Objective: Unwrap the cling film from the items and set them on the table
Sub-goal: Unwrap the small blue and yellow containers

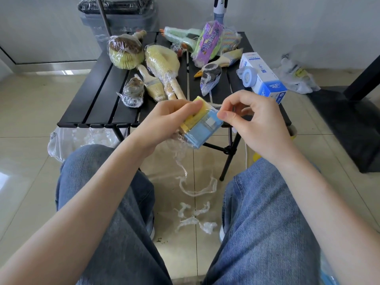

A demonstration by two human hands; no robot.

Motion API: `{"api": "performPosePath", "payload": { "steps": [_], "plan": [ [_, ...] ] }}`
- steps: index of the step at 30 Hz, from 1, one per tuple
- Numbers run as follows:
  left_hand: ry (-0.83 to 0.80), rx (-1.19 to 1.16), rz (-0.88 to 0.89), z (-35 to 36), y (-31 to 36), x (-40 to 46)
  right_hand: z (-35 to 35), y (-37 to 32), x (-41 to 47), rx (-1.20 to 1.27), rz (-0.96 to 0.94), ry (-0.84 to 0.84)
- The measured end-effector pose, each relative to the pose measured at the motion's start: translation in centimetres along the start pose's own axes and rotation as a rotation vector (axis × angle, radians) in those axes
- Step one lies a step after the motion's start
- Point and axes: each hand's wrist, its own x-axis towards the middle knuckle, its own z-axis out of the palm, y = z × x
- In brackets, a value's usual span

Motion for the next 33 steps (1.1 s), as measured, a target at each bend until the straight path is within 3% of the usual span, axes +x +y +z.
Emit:
{"api": "performPosePath", "payload": {
  "steps": [7,14,21,27,33],
  "plan": [
    [0.015,0.015,0.015,-0.1,0.2,-0.2,-0.4,-0.6,0.1,-0.058,-0.014,0.061],
    [0.012,0.022,0.026,-0.1,0.2,-0.4,-0.7,-0.2,0.4,-0.184,-0.074,0.014],
    [-0.013,0.014,0.152,-0.3,0.0,-0.1,-1.4,0.5,0.7,-0.250,-0.104,0.001],
    [-0.018,-0.094,0.307,-0.5,-1.2,-0.2,-0.8,1.1,-0.3,-0.144,-0.058,0.044],
    [-0.009,-0.223,0.342,0.0,-1.4,-0.5,-0.2,0.0,-0.9,0.276,0.213,0.005]
  ]
}}
